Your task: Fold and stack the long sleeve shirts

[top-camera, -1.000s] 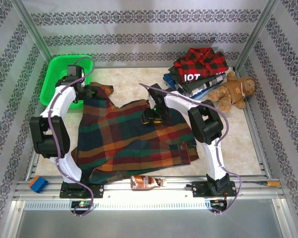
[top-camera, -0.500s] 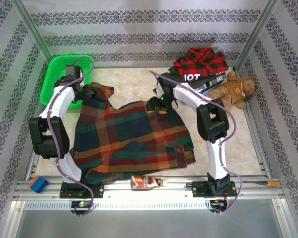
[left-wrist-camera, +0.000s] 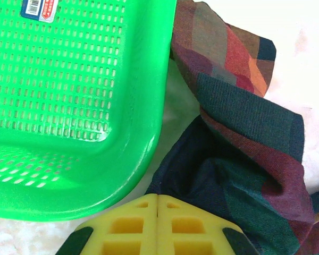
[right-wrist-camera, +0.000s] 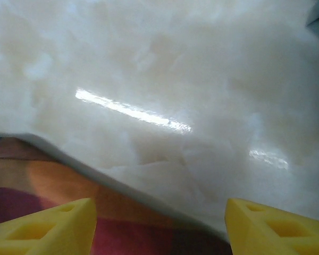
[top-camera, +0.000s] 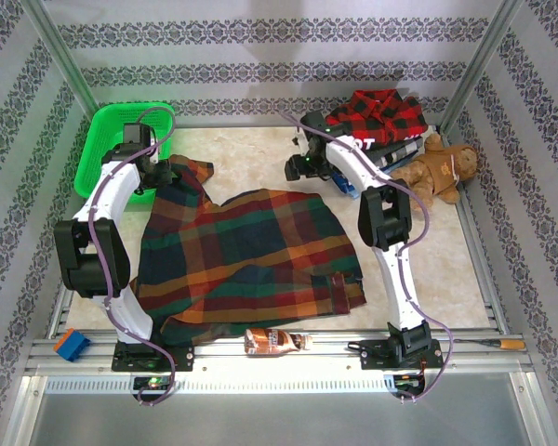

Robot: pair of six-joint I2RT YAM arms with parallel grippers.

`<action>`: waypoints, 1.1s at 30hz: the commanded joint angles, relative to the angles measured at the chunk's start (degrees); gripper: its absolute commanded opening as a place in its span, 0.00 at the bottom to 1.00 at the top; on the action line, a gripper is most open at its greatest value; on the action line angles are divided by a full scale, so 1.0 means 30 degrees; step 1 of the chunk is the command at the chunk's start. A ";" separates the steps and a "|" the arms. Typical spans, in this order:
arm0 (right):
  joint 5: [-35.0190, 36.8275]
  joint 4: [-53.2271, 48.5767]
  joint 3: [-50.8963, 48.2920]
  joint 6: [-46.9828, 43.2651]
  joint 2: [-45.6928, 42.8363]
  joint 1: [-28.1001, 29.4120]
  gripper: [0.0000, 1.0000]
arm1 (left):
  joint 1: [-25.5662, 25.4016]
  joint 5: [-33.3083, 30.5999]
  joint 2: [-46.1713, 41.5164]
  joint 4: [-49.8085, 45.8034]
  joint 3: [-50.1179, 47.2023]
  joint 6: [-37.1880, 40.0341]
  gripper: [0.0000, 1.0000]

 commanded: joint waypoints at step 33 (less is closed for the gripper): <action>0.2100 0.5258 -0.4367 0.0980 -0.2448 0.1854 0.00 | 0.0332 0.0030 -0.0732 0.0760 -0.1295 -0.0009 0.00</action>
